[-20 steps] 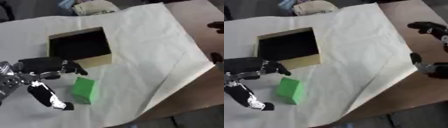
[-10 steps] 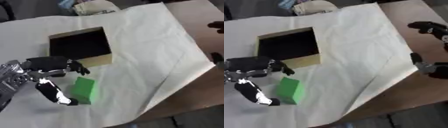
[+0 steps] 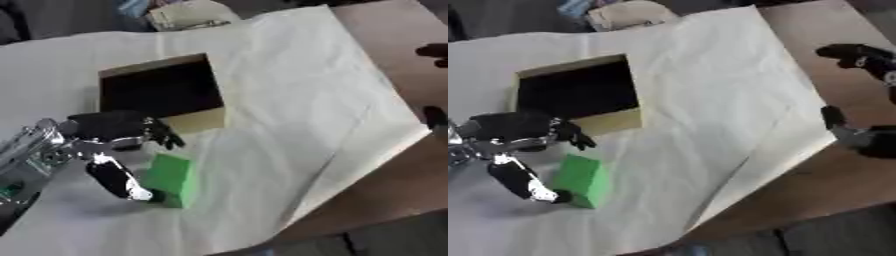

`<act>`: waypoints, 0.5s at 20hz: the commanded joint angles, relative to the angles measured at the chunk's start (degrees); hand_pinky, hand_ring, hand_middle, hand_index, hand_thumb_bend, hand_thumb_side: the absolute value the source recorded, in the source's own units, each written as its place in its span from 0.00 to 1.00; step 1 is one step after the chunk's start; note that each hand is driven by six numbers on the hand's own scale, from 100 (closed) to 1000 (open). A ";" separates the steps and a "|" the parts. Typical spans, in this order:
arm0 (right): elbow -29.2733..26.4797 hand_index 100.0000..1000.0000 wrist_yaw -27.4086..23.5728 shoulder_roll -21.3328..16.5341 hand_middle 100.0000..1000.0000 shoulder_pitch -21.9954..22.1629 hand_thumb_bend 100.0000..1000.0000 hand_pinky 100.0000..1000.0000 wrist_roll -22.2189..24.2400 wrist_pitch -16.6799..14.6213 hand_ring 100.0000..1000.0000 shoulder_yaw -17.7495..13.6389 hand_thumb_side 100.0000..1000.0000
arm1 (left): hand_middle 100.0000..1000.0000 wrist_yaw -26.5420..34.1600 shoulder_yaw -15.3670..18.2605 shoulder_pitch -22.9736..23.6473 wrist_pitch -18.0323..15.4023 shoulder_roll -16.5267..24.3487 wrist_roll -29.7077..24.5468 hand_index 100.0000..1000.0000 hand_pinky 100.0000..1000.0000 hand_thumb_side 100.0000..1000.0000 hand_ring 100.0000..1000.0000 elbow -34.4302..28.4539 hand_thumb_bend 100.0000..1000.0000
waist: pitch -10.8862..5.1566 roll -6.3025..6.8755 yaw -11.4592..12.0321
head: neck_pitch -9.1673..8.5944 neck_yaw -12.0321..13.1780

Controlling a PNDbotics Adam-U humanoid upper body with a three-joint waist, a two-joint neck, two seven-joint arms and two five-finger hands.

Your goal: Pick up objects on the table and place them in the box.

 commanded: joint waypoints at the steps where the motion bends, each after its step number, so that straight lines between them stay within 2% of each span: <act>1: -1.15 1.00 -0.45 -0.91 0.91 -0.47 0.00 0.89 0.13 -0.05 1.00 -0.55 0.00 | 0.57 -0.61 0.12 -0.66 -0.66 0.31 -0.83 0.82 0.77 0.46 0.65 0.32 0.42 | -0.96 -0.10 -0.03 | 0.34 1.31; 8: -1.15 1.00 -0.49 -0.85 0.91 -0.56 0.00 0.89 0.09 0.03 1.00 -0.63 0.00 | 0.53 -1.16 -0.43 -0.07 -2.30 0.19 -2.86 0.78 0.75 0.43 0.61 1.34 0.34 | -0.92 0.06 -0.02 | 0.97 2.45; 10: -1.15 1.00 -0.49 -0.83 0.91 -0.57 0.00 0.89 0.09 0.05 1.00 -0.65 0.00 | 0.47 -1.31 -0.33 0.05 -2.43 0.16 -2.82 0.73 0.72 0.40 0.55 1.53 0.26 | -0.93 0.09 0.00 | 1.07 2.39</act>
